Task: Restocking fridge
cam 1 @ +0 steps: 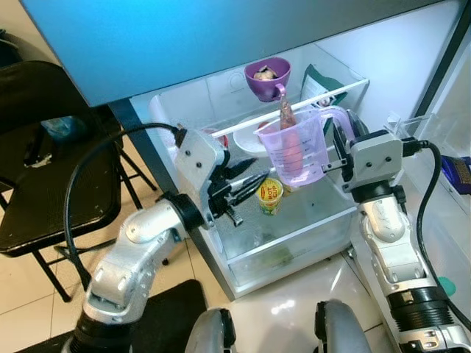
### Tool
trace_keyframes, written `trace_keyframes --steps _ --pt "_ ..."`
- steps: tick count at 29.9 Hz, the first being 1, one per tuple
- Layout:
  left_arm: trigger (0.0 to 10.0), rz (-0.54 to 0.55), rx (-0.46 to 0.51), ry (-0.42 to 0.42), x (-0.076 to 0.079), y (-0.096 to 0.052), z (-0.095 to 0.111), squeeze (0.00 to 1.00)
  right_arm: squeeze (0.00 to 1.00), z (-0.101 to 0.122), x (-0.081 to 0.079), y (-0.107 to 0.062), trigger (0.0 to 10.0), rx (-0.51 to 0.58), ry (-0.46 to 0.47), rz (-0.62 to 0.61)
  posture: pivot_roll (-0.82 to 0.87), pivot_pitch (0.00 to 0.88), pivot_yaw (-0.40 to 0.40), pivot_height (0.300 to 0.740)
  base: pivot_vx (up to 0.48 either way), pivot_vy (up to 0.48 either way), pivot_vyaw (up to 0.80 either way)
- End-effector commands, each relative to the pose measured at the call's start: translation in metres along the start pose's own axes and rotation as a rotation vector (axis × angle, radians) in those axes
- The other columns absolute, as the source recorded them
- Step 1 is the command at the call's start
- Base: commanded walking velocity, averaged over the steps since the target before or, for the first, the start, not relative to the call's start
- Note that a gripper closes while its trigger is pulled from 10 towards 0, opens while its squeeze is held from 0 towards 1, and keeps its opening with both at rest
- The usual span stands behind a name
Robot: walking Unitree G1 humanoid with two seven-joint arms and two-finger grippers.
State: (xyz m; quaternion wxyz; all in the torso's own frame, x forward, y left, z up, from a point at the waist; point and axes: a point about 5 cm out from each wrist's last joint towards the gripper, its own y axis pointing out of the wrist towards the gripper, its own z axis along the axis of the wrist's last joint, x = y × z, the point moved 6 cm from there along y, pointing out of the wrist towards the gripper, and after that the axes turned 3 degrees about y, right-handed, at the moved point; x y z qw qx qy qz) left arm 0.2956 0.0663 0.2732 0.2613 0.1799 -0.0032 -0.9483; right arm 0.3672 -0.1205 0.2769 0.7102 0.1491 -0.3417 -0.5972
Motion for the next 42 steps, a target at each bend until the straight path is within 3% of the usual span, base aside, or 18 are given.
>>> trace_keyframes --steps 1,2,3,9,10,19,22,25,34,36,40,41,42 --pt "10.0 -0.067 0.007 -0.005 -0.005 -0.004 0.009 0.93 0.00 0.007 -0.014 -0.003 10.0 0.020 0.012 0.052 -0.04 0.192 0.111 0.619 0.000 0.000 0.00" --pt "10.0 -0.067 0.007 -0.005 -0.005 -0.004 0.009 0.93 0.00 0.007 -0.014 -0.003 10.0 0.020 0.012 0.052 -0.04 0.192 0.111 0.619 0.000 0.000 0.00" --pt "10.0 -0.069 0.004 0.009 -0.009 -0.003 0.010 1.00 0.00 0.008 -0.015 -0.004 10.0 0.021 0.011 0.057 -0.04 0.192 0.113 0.619 0.000 0.000 0.00" --pt "10.0 -0.030 -0.028 0.092 -0.024 0.004 0.004 1.00 0.00 0.008 -0.019 -0.009 10.0 0.016 0.005 0.085 -0.05 0.196 0.115 0.619 0.000 0.000 0.00" --pt "10.0 -0.030 -0.032 0.105 -0.024 0.004 0.004 0.00 0.00 0.007 -0.019 -0.011 10.0 0.011 0.005 0.090 -0.05 0.196 0.115 0.619 0.000 0.000 0.00" --pt "10.0 -0.097 -0.054 0.095 -0.020 0.002 0.004 0.00 0.00 0.005 -0.028 -0.023 10.0 -0.012 0.013 0.179 -0.05 0.201 0.117 0.619 0.000 0.000 0.00" --pt "10.0 -0.208 -0.075 0.046 -0.007 -0.003 0.000 0.00 0.00 0.011 -0.032 -0.022 10.0 0.001 0.028 0.202 -0.05 0.202 0.119 0.619 0.000 0.000 0.00" --pt "10.0 -0.242 -0.092 0.043 -0.002 -0.005 -0.005 0.00 0.00 0.016 -0.033 -0.019 10.0 0.016 0.036 0.199 -0.05 0.201 0.120 0.619 0.000 0.000 0.00" --pt "10.0 -0.211 -0.120 0.070 -0.010 -0.005 -0.010 0.00 0.00 0.029 -0.036 -0.015 10.0 0.051 0.060 0.214 -0.05 0.201 0.121 0.619 0.000 0.000 0.00" --pt "7.9 -0.205 -0.135 0.085 -0.013 -0.007 -0.012 0.00 0.00 0.034 -0.041 -0.016 10.0 0.062 0.075 0.241 -0.05 0.200 0.120 0.619 0.000 0.000 0.00" --pt "7.7 -0.204 -0.141 0.092 -0.015 -0.008 -0.013 0.00 0.00 0.038 -0.046 -0.018 10.0 0.067 0.088 0.267 -0.05 0.201 0.120 0.619 0.000 0.000 0.00" --pt "4.5 -0.203 -0.142 0.093 -0.015 -0.009 -0.012 0.00 0.00 0.038 -0.047 -0.019 10.0 0.068 0.091 0.277 -0.05 0.201 0.119 0.619 0.000 0.000 0.00" --pt "3.5 -0.207 -0.142 0.093 -0.015 -0.009 -0.012 0.00 0.00 0.039 -0.049 -0.020 10.0 0.067 0.095 0.289 -0.05 0.201 0.118 0.619 0.000 0.000 0.00"
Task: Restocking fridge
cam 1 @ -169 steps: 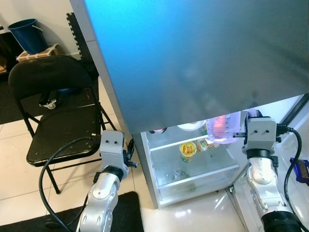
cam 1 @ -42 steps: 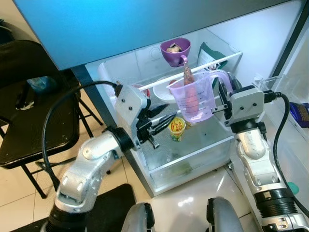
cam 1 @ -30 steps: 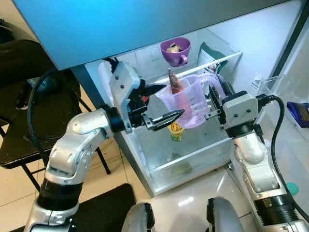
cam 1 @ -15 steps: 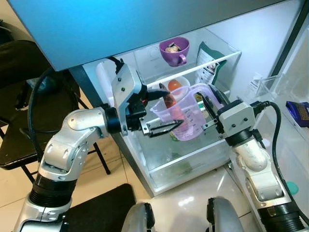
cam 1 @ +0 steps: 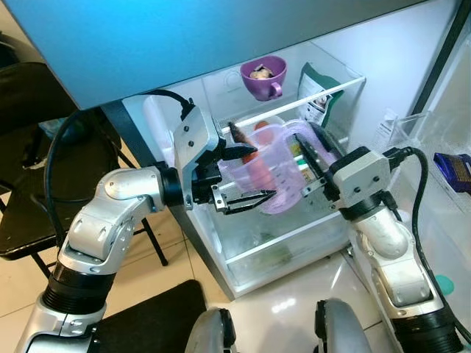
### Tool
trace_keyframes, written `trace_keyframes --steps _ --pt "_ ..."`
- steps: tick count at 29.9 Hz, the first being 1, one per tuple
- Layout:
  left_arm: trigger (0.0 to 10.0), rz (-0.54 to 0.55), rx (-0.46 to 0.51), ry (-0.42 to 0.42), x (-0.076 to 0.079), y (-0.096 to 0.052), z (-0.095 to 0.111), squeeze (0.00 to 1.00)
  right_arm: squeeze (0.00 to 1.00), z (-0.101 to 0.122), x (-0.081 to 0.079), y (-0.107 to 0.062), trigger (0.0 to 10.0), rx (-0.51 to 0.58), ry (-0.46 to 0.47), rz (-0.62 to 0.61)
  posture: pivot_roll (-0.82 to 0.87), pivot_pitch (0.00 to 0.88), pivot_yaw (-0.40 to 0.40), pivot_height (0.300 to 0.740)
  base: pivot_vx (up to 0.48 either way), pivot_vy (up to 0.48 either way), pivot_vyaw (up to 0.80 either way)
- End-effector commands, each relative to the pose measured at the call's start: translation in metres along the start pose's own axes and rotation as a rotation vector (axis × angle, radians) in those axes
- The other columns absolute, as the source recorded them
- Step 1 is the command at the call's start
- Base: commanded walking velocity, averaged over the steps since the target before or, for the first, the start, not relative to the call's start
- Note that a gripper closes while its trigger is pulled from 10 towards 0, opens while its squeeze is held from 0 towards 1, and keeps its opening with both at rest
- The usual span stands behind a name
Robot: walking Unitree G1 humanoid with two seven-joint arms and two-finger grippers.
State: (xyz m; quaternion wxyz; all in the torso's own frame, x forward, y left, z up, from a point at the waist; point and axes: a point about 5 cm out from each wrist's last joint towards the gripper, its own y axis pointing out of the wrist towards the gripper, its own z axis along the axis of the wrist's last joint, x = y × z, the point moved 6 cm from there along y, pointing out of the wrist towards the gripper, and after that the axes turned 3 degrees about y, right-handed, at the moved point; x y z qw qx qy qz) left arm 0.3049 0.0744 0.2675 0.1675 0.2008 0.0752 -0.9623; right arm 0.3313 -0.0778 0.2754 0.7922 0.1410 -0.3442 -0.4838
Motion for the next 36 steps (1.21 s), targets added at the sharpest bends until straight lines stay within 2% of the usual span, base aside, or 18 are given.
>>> trace_keyframes --steps 1,2,4,14,20,21,22,29,30,36 --pt "1.1 0.003 -0.041 0.013 -0.004 -0.007 -0.003 0.00 0.00 0.008 -0.009 -0.001 10.0 0.024 0.016 0.034 -0.05 0.200 0.118 0.619 0.000 0.000 0.00" --pt "1.1 0.003 -0.041 0.013 -0.004 -0.007 -0.003 0.00 0.00 0.008 -0.009 -0.001 10.0 0.024 0.016 0.034 -0.05 0.200 0.118 0.619 0.000 0.000 0.00" --pt "0.0 -0.007 -0.041 0.011 -0.003 -0.008 -0.003 0.00 0.00 0.008 -0.012 -0.002 10.0 0.021 0.020 0.047 -0.05 0.199 0.117 0.619 0.000 0.000 0.00" --pt "0.0 -0.136 -0.048 -0.006 0.018 -0.012 -0.001 0.00 0.00 0.002 -0.014 -0.004 10.0 -0.010 0.021 0.067 -0.05 0.190 0.119 0.619 0.000 0.000 0.00" --pt "0.0 -0.127 -0.070 0.028 0.016 -0.012 -0.004 0.00 0.00 0.001 -0.015 -0.005 10.0 -0.021 0.051 0.078 -0.05 0.187 0.118 0.619 0.000 0.000 0.00" --pt "0.0 -0.126 -0.077 0.041 0.016 -0.012 -0.005 0.00 0.02 0.001 -0.016 -0.005 10.0 -0.025 0.063 0.085 -0.05 0.185 0.117 0.619 0.000 0.000 0.00" --pt "0.0 -0.127 -0.079 0.051 0.016 -0.012 -0.005 0.00 1.00 0.000 -0.018 -0.005 10.0 -0.030 0.086 0.102 -0.05 0.185 0.117 0.619 0.000 0.000 0.00" --pt "0.0 -0.126 -0.073 0.080 0.015 -0.010 -0.002 0.00 1.00 0.000 -0.021 -0.006 10.0 -0.041 0.137 0.138 -0.05 0.184 0.115 0.619 0.000 0.000 0.00" --pt "0.0 -0.134 -0.068 0.094 0.016 -0.010 0.001 0.00 0.00 0.001 -0.023 -0.007 10.0 -0.048 0.150 0.162 -0.05 0.182 0.115 0.619 0.000 0.000 0.00" --pt "0.0 -0.205 -0.086 0.167 0.021 -0.014 0.004 0.00 0.00 0.000 -0.034 -0.014 10.0 -0.084 0.207 0.264 -0.06 0.179 0.114 0.619 0.000 0.000 0.00"
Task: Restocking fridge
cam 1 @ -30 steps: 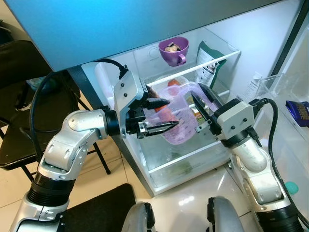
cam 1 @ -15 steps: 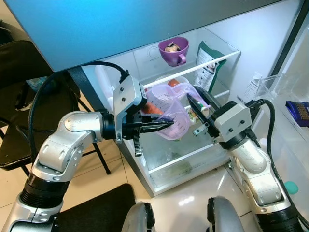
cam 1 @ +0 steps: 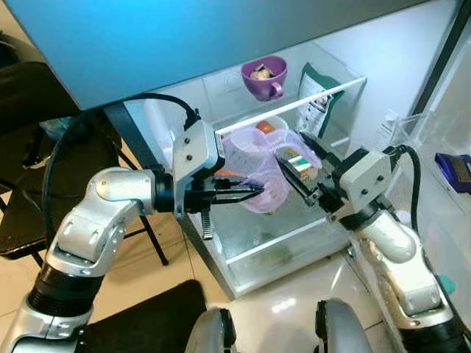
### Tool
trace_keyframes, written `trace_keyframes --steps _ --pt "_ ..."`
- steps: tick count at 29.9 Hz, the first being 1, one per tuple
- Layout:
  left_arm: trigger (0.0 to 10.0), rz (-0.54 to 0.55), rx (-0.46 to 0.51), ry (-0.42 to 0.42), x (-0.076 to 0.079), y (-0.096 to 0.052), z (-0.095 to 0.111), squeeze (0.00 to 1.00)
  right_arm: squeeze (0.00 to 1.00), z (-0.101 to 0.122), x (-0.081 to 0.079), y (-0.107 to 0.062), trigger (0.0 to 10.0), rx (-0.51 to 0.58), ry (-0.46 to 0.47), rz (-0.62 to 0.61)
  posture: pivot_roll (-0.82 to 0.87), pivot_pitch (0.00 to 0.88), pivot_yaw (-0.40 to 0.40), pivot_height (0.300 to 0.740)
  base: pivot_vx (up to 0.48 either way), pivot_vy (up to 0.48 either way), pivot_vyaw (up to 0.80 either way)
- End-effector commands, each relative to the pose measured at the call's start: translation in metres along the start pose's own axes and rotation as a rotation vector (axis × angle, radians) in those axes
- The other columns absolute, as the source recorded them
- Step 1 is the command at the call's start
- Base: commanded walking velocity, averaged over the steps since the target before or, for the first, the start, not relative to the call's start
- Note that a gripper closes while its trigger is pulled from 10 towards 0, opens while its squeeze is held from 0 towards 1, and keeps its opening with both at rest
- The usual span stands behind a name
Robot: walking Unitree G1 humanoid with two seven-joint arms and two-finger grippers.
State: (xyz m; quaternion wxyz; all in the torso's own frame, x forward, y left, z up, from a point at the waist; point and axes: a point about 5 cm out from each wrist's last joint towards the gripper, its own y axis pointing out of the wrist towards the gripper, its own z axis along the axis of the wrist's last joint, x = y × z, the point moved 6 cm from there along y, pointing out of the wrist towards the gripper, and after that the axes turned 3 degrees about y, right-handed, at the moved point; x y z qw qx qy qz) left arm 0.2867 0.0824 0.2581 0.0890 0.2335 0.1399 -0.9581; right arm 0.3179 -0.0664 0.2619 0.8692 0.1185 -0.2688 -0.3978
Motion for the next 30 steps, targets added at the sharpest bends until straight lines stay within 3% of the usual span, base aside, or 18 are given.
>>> trace_keyframes --steps 1,8,11,15,19,22,30 --pt "0.0 -0.038 -0.013 0.078 0.004 -0.002 0.007 0.00 0.00 -0.003 -0.015 0.000 10.0 -0.018 0.038 0.065 -0.06 0.179 0.114 0.619 0.000 0.000 0.00" --pt "0.0 -0.138 -0.070 0.126 0.013 -0.009 0.002 0.00 0.00 0.005 -0.014 -0.005 10.0 -0.041 0.143 0.172 -0.06 0.181 0.116 0.619 0.000 0.000 0.00" --pt "0.0 -0.155 -0.080 0.157 0.011 -0.010 0.003 0.00 0.00 0.021 -0.024 -0.007 10.0 -0.027 0.241 0.307 -0.06 0.182 0.115 0.619 0.000 0.000 0.00" --pt "0.0 -0.161 -0.079 0.175 0.010 -0.011 0.006 0.00 0.00 0.029 -0.034 -0.012 10.0 -0.034 0.301 0.407 -0.06 0.187 0.113 0.619 0.000 0.000 0.00" --pt "0.0 -0.166 -0.086 0.195 0.009 -0.012 0.007 0.00 0.00 0.029 -0.039 -0.016 10.0 -0.054 0.323 0.458 -0.06 0.185 0.112 0.619 0.000 0.000 0.00" --pt "0.0 -0.168 -0.092 0.213 0.008 -0.014 0.008 0.00 0.00 0.014 -0.046 -0.026 10.0 -0.130 0.307 0.509 -0.06 0.188 0.105 0.619 0.000 0.000 0.00" --pt "0.0 -0.180 -0.092 0.220 0.011 -0.014 0.007 0.00 0.00 0.004 -0.051 -0.033 10.0 -0.186 0.312 0.543 -0.06 0.190 0.100 0.619 0.000 0.000 0.00"
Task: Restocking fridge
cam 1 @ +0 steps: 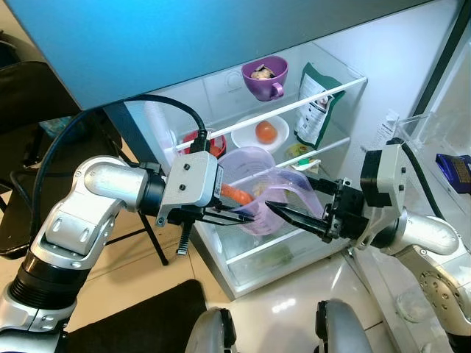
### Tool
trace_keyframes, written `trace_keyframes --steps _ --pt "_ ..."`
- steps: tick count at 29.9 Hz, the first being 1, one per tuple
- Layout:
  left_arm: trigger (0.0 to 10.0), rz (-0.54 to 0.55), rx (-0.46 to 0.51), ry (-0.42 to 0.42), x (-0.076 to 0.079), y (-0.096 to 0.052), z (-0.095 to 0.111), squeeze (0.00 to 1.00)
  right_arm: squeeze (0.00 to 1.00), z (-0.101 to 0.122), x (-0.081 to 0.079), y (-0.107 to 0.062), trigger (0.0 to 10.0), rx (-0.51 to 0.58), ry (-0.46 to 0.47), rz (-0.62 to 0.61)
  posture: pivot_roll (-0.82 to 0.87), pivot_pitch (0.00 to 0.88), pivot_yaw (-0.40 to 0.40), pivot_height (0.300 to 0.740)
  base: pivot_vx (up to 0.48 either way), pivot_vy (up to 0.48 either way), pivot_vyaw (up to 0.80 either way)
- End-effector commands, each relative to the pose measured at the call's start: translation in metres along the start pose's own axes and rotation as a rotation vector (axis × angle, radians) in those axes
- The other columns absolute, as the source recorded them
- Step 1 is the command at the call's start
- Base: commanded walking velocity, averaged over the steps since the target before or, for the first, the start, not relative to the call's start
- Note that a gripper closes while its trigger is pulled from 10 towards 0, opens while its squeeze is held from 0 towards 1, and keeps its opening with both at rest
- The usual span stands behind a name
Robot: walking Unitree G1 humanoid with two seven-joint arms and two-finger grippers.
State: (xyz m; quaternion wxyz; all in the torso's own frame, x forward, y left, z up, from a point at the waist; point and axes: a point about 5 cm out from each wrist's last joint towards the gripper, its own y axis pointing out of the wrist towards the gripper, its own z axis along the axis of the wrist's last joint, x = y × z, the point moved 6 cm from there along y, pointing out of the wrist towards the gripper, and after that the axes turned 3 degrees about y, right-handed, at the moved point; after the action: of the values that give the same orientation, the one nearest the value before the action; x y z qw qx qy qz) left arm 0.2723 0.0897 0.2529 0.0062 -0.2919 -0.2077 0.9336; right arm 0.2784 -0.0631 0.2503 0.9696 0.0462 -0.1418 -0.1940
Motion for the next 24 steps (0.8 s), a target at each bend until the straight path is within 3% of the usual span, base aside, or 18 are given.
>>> trace_keyframes --steps 1,5,6,7,8,9,20,21,23,24 --pt "0.0 0.011 -0.018 0.056 -0.0030 -0.0066 0.0059 0.00 0.00 -0.0123 -0.0196 0.0065 10.0 -0.043 0.059 0.093 -0.06 0.190 0.100 0.619 0.000 0.000 0.00" --pt "0.0 0.008 -0.021 0.054 -0.0025 -0.0071 0.0049 0.00 0.00 -0.0091 -0.0178 0.0068 10.0 -0.038 0.064 0.090 -0.05 0.190 0.099 0.619 0.000 0.000 0.00" --pt "0.0 0.007 -0.022 0.055 -0.0025 -0.0072 0.0043 0.00 0.00 -0.0078 -0.0170 0.0068 9.4 -0.036 0.067 0.089 -0.05 0.190 0.099 0.619 0.000 0.000 0.00" --pt "0.0 0.007 -0.022 0.055 -0.0025 -0.0072 0.0043 0.00 0.00 -0.0078 -0.0170 0.0068 9.4 -0.036 0.067 0.089 -0.05 0.190 0.099 0.619 0.000 0.000 0.00" --pt "0.0 0.006 -0.024 0.055 -0.0024 -0.0074 0.0038 0.00 0.00 -0.0071 -0.0168 0.0068 4.3 -0.035 0.067 0.090 -0.05 0.190 0.099 0.619 0.000 0.000 0.00" --pt "0.0 0.006 -0.025 0.055 -0.0024 -0.0076 0.0033 0.00 0.00 -0.0064 -0.0168 0.0067 0.0 -0.033 0.069 0.092 -0.05 0.190 0.099 0.619 0.000 0.000 0.00" --pt "0.0 0.008 -0.025 0.059 -0.0031 -0.0071 0.0025 0.00 0.00 -0.0042 -0.0158 0.0069 0.0 -0.024 0.070 0.088 -0.06 0.190 0.099 0.619 0.000 0.000 0.00" --pt "2.6 0.013 -0.024 0.063 -0.0040 -0.0065 0.0027 0.00 0.00 -0.0046 -0.0153 0.0071 8.6 -0.025 0.069 0.082 -0.06 0.190 0.099 0.619 0.000 0.000 0.00" --pt "2.6 0.013 -0.024 0.063 -0.0040 -0.0065 0.0027 0.00 0.00 -0.0046 -0.0153 0.0071 8.6 -0.025 0.069 0.082 -0.06 0.190 0.099 0.619 0.000 0.000 0.00" --pt "7.2 0.028 -0.024 0.070 -0.0061 -0.0057 0.0028 0.00 0.00 -0.0053 -0.0142 0.0077 10.0 -0.027 0.064 0.070 -0.06 0.192 0.102 0.619 0.000 0.000 0.00"
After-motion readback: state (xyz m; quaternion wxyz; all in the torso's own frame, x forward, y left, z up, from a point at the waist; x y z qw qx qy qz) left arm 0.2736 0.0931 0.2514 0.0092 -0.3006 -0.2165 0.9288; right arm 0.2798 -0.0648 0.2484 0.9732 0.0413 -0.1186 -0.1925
